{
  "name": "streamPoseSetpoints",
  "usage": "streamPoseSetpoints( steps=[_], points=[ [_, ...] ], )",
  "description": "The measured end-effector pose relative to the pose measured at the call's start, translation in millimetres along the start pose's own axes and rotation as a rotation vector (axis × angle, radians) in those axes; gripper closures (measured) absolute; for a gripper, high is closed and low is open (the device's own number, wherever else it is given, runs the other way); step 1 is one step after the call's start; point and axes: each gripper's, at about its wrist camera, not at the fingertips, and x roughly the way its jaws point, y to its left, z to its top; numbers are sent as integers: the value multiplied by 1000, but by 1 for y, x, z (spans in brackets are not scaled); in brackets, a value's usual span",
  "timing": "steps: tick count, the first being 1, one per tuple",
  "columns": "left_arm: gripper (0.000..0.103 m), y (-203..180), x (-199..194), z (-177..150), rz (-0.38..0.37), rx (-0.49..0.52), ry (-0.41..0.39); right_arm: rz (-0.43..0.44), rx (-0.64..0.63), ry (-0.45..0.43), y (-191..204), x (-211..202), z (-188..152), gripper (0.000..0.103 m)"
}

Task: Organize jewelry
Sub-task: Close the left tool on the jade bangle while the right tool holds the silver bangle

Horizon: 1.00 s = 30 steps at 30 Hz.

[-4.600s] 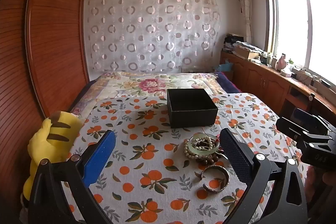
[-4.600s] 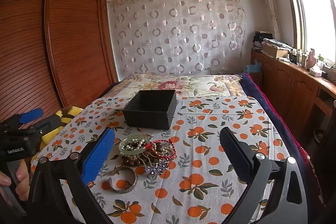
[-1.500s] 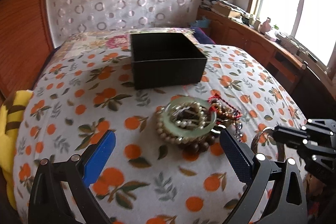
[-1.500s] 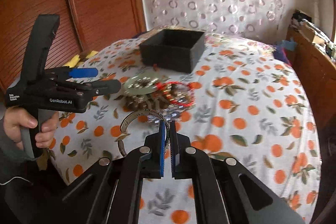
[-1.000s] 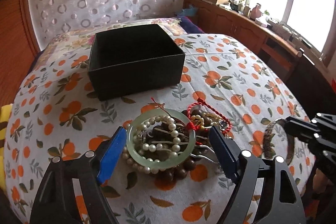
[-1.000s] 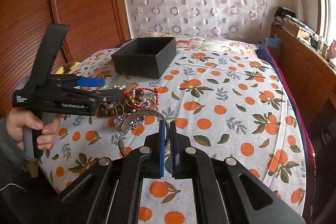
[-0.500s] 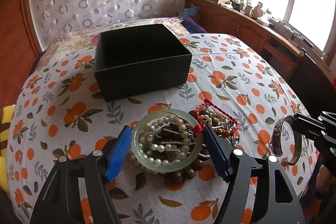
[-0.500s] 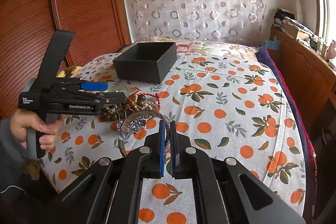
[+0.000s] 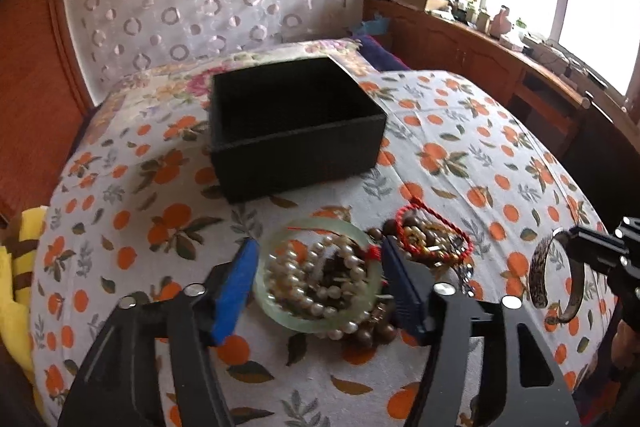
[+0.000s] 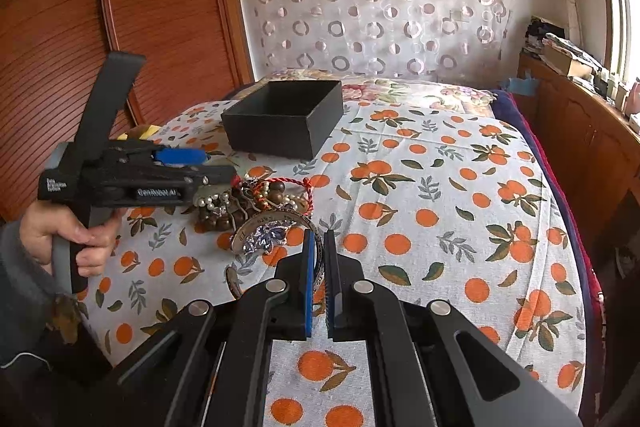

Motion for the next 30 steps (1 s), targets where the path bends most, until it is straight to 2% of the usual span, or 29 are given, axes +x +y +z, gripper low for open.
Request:
streamPoseSetpoints(
  steps=[1, 4, 9, 17, 24, 30],
  points=[
    [29, 2, 1, 1, 10, 1, 4, 0, 1, 3, 0, 1, 0, 98],
    [21, 9, 10, 2, -14, 1, 40, 2, -1, 6, 1, 3, -1, 98],
    [21, 15, 17, 5, -41, -18, 74, 6, -6, 4, 2, 2, 0, 98],
    [21, 11, 20, 4, -103, -29, 82, 3, -9, 7, 2, 2, 0, 97],
    [21, 7, 4, 6, -148, -30, 21, 1, -7, 10, 0, 1, -1, 97],
    [21, -2, 25, 5, -125, 6, 99, 3, -8, 10, 0, 1, -2, 97]
  ],
)
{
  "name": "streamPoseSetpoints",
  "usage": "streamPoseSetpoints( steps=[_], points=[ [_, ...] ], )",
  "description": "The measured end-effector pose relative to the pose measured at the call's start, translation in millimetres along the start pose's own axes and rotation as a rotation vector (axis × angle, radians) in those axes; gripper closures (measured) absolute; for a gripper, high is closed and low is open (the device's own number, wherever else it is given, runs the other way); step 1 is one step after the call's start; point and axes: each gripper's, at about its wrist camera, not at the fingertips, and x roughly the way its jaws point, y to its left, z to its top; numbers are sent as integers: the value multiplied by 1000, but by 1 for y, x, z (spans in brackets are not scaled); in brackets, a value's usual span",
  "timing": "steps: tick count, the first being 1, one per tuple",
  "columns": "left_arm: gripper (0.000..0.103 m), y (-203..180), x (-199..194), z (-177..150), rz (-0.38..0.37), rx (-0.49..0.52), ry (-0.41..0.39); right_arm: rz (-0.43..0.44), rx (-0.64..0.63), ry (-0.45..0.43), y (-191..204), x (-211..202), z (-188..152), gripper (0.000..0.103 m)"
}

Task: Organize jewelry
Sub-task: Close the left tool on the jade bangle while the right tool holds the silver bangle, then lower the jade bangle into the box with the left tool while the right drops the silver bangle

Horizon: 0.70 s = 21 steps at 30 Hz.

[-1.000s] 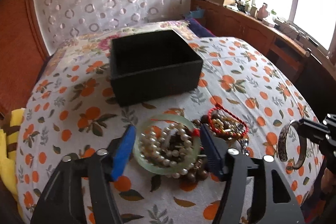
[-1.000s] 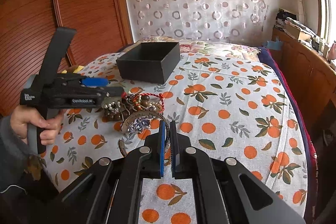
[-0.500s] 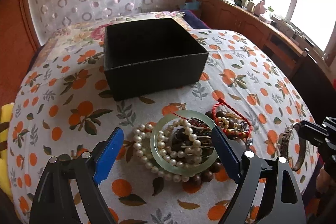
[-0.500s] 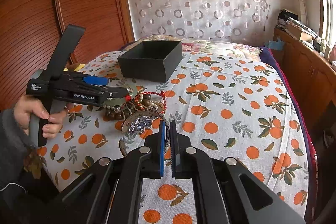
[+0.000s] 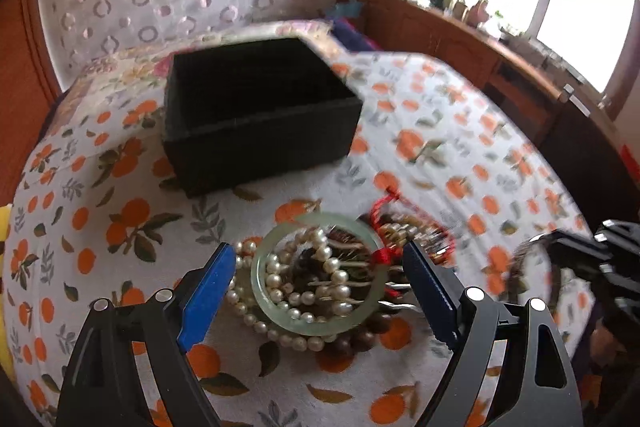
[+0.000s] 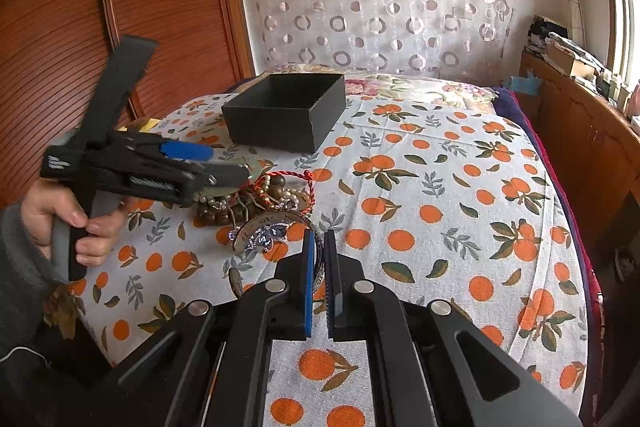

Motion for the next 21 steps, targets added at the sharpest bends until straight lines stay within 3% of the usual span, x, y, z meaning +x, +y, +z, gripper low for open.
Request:
streamPoseSetpoints(
  steps=[3, 6, 13, 21],
  points=[
    [21, -4, 2, -1, 19, 24, -10, 1, -3, 4, 0, 1, -1, 97],
    [34, -5, 1, -2, 0, 28, -11, 0, 0, 4, -1, 2, -1, 97],
    [34, 0, -15, -3, 14, 11, -68, 1, -2, 10, -1, 11, 2, 97],
    [34, 8, -38, 8, 37, 11, -131, 6, -37, -16, 0, 28, 34, 97]
  ],
)
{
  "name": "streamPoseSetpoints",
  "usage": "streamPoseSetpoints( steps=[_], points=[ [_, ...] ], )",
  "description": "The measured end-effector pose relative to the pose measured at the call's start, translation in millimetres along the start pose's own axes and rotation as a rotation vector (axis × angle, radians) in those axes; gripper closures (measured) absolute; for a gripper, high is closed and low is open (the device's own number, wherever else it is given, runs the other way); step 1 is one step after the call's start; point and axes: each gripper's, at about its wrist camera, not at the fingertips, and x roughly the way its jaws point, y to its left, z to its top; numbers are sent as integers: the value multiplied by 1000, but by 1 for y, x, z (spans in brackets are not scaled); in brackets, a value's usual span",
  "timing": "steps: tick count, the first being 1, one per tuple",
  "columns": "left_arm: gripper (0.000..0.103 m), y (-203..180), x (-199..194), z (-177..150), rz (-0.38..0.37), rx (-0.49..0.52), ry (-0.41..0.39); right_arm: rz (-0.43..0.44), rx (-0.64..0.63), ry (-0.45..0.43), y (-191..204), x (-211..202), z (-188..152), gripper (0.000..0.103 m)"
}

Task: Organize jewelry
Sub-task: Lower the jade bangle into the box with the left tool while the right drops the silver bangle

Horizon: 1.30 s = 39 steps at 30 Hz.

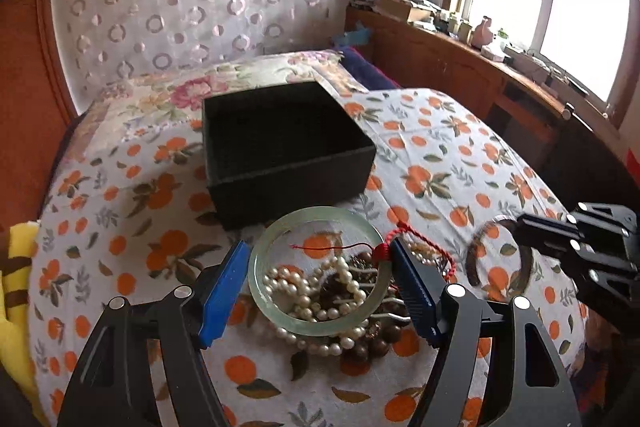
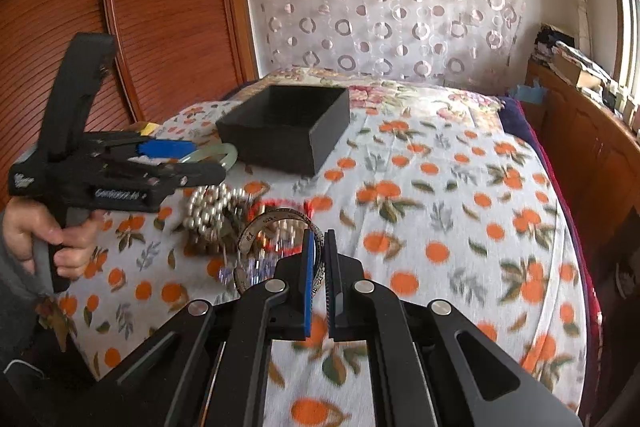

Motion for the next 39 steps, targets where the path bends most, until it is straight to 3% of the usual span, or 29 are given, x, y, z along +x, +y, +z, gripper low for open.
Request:
streamPoseSetpoints(
  steps=[19, 30, 39],
  points=[
    [34, 46, -15, 46, 31, -78, -102, 52, -33, -35, -9, 101, 111, 97],
    [34, 53, 9, 69, 49, -67, -90, 126, -32, -27, -8, 122, 114, 96],
    [34, 40, 39, 83, 69, -12, -51, 54, 13, -68, -32, 111, 111, 96]
  ],
)
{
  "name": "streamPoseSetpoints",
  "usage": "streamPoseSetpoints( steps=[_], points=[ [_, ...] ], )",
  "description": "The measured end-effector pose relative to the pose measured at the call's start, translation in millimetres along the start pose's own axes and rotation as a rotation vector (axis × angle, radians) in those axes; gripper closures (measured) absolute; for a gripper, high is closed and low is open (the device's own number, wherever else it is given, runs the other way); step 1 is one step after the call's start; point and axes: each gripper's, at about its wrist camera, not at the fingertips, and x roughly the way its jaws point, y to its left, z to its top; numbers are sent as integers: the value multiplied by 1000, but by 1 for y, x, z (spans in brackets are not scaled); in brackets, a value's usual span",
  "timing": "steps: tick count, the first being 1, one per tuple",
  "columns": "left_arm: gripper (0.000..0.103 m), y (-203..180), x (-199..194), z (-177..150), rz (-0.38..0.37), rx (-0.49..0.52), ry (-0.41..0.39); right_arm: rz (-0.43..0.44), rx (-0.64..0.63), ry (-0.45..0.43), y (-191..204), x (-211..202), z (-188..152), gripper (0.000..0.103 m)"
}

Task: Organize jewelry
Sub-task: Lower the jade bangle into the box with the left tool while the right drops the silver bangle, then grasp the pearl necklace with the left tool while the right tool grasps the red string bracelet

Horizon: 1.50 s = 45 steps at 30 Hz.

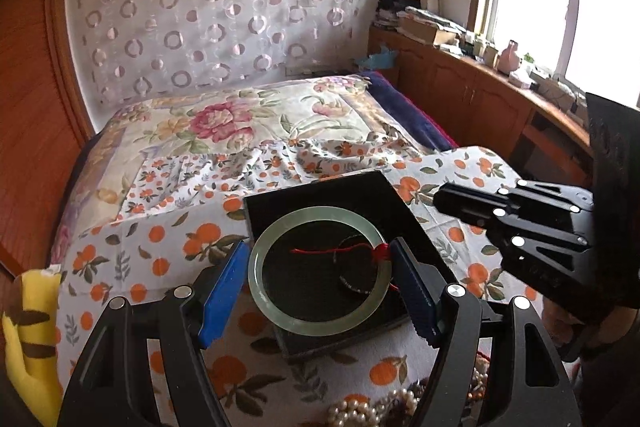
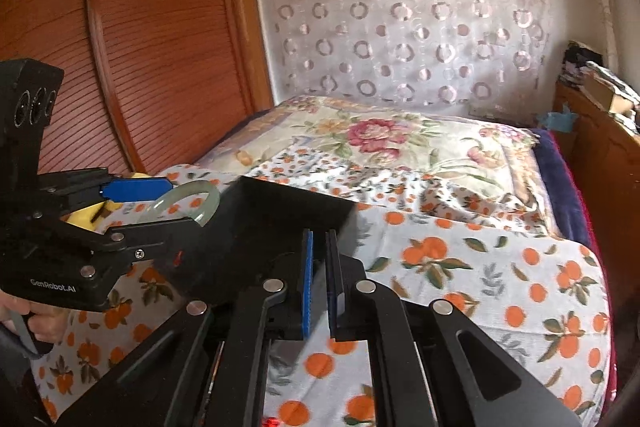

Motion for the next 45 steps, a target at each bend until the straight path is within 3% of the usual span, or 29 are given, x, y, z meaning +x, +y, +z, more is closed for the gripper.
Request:
streamPoseSetpoints(
  steps=[11, 14, 16, 21, 32, 39, 41, 45],
  points=[
    [34, -12, 28, 2, 32, 42, 51, -10, 57, -3, -23, -1, -3, 96],
    [33, -11, 28, 2, 32, 44, 48, -11, 55, -3, -23, -1, -2, 96],
    [27, -12, 26, 2, 38, 44, 42, -12, 52, -2, -23, -1, -3, 96],
    [26, -10, 18, 0, 34, 35, 33, -14, 40, -2, -19, -1, -2, 96],
    [26, -1, -23, -48, -8, -33, 41, 12, -38, -13, 11, -33, 6, 96],
    [26, -6, -35, -82, -61, -45, 82, 14, -54, 46, 25, -51, -23, 96],
    [29, -12, -38, -93, -82, -41, 94, 5, -52, 65, 25, -54, -34, 96],
    [45, -22, -38, -105, -131, -38, 122, -8, -28, 110, 23, -59, -58, 96]
  ],
)
